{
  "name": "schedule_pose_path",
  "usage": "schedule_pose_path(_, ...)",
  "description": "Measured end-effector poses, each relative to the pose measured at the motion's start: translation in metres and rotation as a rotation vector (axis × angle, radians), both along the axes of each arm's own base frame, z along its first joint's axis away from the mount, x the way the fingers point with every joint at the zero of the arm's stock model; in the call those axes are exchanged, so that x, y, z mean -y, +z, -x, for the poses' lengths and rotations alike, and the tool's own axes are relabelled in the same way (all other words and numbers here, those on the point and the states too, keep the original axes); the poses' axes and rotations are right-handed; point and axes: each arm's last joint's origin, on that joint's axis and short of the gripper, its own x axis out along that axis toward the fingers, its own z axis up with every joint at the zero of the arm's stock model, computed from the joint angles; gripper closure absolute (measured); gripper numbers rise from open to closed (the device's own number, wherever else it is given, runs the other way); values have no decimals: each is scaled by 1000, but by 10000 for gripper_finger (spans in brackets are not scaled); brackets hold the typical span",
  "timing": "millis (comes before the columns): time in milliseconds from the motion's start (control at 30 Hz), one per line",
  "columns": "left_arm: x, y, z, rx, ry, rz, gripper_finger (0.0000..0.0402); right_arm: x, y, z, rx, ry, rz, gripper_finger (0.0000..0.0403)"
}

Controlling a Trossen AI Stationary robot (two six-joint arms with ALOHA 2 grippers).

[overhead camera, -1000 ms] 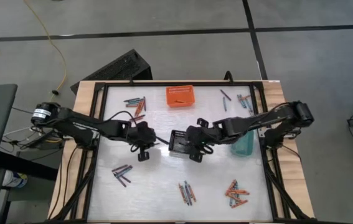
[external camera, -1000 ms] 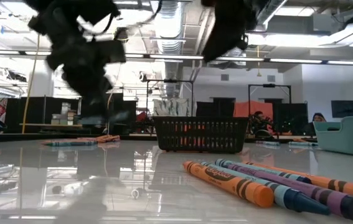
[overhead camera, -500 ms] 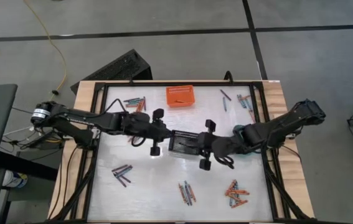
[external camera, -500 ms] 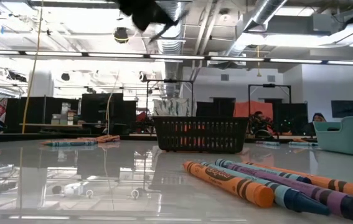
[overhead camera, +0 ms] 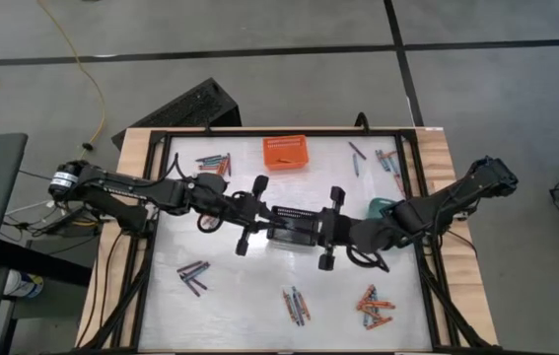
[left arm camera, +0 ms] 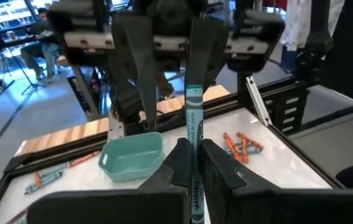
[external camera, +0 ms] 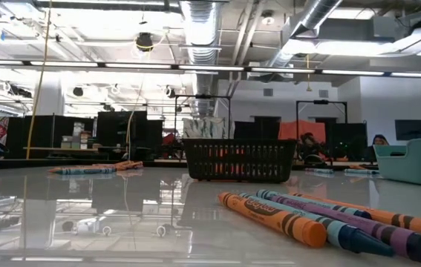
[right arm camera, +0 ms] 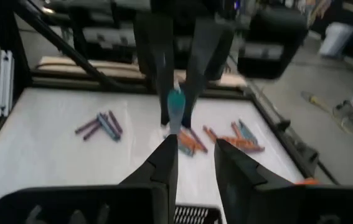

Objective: Sort crayons
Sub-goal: Put the light blue green crayon into the green bin

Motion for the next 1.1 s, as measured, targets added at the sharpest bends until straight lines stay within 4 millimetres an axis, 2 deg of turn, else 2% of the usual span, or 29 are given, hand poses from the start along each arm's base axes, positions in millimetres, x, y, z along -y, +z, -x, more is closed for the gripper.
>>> schedule_pose_path(267,2,1,0,14,-6,5,401,-5,9,-2,66,82,39,302)
schedule_pose_path(700,8,6,0,67,-27,1,401,3,13,-13,120,150,26,307)
schedule_pose_path(833,9,4,-1,61,-29,-1,401,2,15,-13,143,156,41,329)
schedule_pose_path(1000,9,5,-1,71,-30,-13,401,4,13,-14,126,153,36,385)
schedule_pose_path(1100,9,6,-1,81,-43,-11,401,3,13,-14,126,165,29,393)
